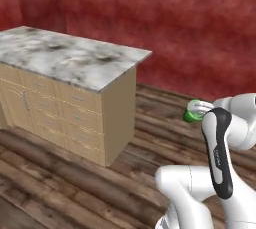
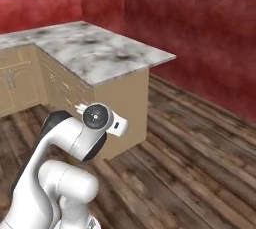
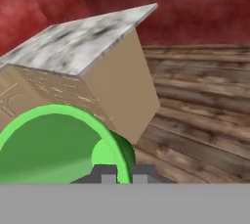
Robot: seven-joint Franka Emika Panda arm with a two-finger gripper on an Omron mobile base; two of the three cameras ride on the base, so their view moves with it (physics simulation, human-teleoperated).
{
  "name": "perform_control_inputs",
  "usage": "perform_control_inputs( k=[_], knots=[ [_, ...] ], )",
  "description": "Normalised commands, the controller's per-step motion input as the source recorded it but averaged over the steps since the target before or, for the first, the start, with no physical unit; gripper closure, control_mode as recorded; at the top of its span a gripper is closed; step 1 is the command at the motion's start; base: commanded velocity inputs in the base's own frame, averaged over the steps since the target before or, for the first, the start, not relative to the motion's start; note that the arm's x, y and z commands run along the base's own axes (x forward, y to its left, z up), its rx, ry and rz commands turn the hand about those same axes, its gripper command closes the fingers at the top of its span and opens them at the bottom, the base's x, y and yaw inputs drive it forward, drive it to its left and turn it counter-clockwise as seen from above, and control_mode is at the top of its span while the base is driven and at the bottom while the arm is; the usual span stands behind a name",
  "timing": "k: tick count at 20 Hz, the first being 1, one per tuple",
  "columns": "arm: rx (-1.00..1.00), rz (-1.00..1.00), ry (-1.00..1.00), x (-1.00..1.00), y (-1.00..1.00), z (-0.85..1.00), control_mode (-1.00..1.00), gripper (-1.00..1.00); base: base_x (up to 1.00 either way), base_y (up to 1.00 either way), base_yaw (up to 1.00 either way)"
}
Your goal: Place the pitcher and cup on the dining counter for serving.
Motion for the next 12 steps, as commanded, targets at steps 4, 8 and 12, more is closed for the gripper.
perform_control_inputs(
  k=[4, 8, 12],
  knots=[
    [0.00, 0.00, 0.00, 0.00, 0.00, 0.00, 1.00, 1.00, 1.00, -0.72, 0.03],
    [0.00, 0.00, 0.00, 0.00, 0.00, 0.00, 1.00, 1.00, 1.00, -0.76, 0.01],
    [0.00, 0.00, 0.00, 0.00, 0.00, 0.00, 1.00, 1.00, 1.00, -0.78, 0.04]
  ],
)
